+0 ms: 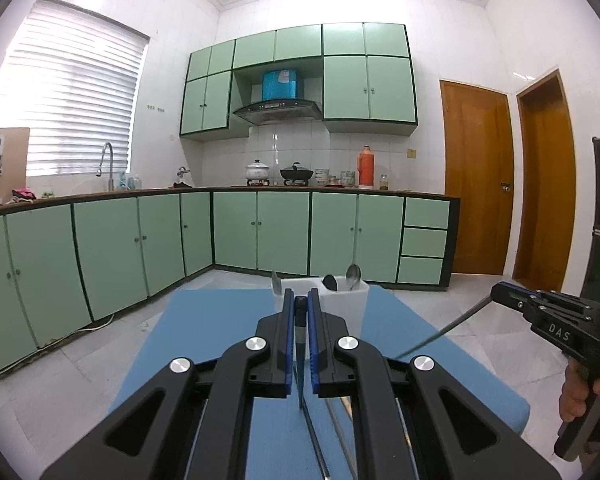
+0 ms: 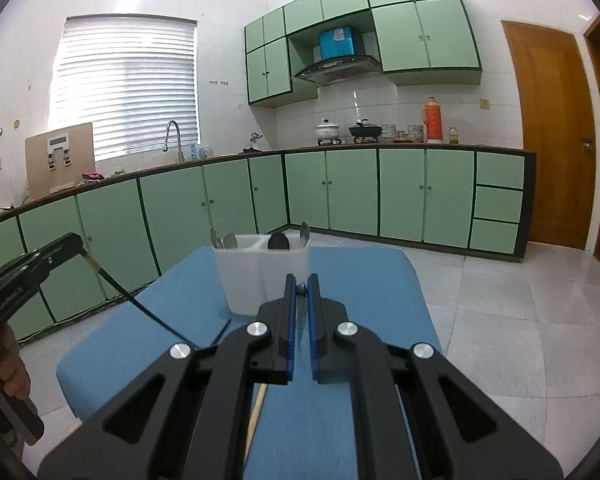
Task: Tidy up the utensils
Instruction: 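Carry both chopsticks over the white holder and lower them in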
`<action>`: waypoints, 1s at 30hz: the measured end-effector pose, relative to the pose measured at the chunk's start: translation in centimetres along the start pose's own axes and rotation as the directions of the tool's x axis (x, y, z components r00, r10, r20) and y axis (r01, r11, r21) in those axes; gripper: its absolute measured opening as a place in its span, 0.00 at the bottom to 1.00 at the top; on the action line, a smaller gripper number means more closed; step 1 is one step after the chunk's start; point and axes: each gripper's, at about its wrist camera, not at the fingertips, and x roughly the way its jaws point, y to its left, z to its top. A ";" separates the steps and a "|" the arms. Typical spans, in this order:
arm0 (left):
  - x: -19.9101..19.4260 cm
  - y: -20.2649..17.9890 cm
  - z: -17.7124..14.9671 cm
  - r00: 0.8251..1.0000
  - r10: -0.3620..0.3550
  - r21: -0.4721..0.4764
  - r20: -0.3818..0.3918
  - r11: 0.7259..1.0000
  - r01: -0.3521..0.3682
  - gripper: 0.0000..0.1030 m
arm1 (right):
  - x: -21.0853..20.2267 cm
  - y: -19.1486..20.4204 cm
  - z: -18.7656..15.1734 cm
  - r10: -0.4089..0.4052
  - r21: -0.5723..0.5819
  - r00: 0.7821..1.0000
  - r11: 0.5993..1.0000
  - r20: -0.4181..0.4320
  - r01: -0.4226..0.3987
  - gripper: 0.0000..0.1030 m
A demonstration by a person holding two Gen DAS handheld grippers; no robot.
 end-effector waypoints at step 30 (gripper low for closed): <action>3.4 1.7 9.3 0.990 -0.061 -0.029 0.125 0.997 0.066 0.06 | 4.6 1.5 13.7 0.091 -0.109 0.995 0.990 0.038 -0.087 0.04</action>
